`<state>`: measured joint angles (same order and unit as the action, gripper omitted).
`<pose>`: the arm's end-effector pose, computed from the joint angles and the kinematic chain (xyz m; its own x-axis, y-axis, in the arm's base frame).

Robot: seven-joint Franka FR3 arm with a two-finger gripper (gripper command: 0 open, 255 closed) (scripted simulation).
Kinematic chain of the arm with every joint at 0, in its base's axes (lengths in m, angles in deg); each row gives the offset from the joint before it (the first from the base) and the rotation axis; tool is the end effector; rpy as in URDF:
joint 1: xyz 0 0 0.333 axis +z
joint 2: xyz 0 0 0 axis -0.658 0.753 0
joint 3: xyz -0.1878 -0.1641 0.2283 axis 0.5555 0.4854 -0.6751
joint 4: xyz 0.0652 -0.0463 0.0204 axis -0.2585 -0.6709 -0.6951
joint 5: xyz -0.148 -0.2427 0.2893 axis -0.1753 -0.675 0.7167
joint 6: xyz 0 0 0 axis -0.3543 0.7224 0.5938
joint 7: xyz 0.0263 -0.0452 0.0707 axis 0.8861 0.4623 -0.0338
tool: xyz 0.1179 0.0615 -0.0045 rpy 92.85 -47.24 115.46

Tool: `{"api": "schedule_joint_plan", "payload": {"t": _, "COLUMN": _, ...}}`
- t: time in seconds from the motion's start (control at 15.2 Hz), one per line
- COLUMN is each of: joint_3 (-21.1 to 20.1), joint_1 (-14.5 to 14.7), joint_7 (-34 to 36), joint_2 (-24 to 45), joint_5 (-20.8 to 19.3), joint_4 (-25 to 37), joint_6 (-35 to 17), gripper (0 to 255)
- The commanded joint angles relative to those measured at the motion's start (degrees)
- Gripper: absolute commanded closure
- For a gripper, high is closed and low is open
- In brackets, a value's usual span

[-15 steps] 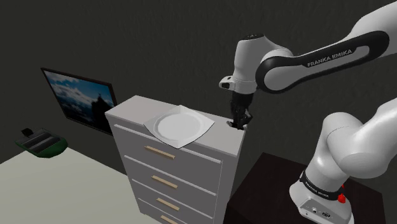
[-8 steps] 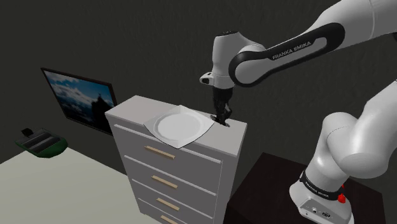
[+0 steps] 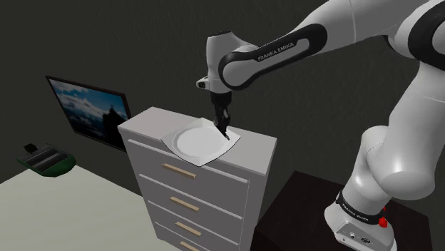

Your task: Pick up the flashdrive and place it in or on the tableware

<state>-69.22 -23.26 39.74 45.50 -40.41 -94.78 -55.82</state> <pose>0.5254 0.1514 0.4300 0.5304 0.8460 -0.0543 0.8478 -0.5291 0.0366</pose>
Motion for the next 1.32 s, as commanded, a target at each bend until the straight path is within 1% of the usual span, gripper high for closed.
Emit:
{"api": "schedule_joint_plan", "payload": {"t": 0.0, "joint_3": 0.00, "joint_1": 0.00, "joint_7": -0.11, "joint_2": 4.74, "joint_5": 0.14, "joint_4": 5.79, "joint_6": 1.04, "gripper": 255}}
{"api": "schedule_joint_plan", "payload": {"t": 0.26, "joint_3": -0.11, "joint_1": 0.07, "joint_7": -0.22, "joint_2": 13.83, "joint_5": 0.42, "joint_4": 18.00, "joint_6": 4.16, "gripper": 255}}
{"api": "schedule_joint_plan", "payload": {"t": 0.33, "joint_3": -0.14, "joint_1": 0.09, "joint_7": -0.28, "joint_2": 17.44, "joint_5": 0.52, "joint_4": 23.14, "joint_6": 5.69, "gripper": 255}}
{"api": "schedule_joint_plan", "payload": {"t": 1.25, "joint_3": -0.10, "joint_1": 0.04, "joint_7": 0.30, "joint_2": 20.82, "joint_5": 0.31, "joint_4": 16.91, "joint_6": -3.91, "gripper": 255}}
